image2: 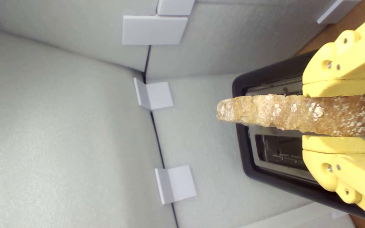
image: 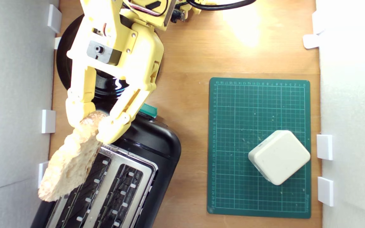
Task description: Pick bread and place in toaster
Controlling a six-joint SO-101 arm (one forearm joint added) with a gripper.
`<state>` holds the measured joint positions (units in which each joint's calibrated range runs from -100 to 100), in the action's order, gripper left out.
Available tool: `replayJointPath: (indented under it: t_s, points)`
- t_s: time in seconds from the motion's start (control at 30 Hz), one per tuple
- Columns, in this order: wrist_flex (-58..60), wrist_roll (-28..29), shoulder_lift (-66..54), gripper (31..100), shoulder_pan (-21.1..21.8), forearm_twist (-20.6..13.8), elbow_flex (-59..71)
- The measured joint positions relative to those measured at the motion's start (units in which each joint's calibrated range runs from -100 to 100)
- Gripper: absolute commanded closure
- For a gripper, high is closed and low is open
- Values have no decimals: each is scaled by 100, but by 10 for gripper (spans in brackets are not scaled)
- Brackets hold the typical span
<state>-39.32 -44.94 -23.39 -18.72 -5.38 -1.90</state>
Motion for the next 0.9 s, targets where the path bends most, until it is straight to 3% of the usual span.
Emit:
replayJointPath:
  t_s: [0.1,0.23,0.9]
  points:
    - [0,135,25,751,183,-355,0]
    - [0,160,17,751,384,-409,-9]
    - [-356,36,311,751,366,-444,-9]
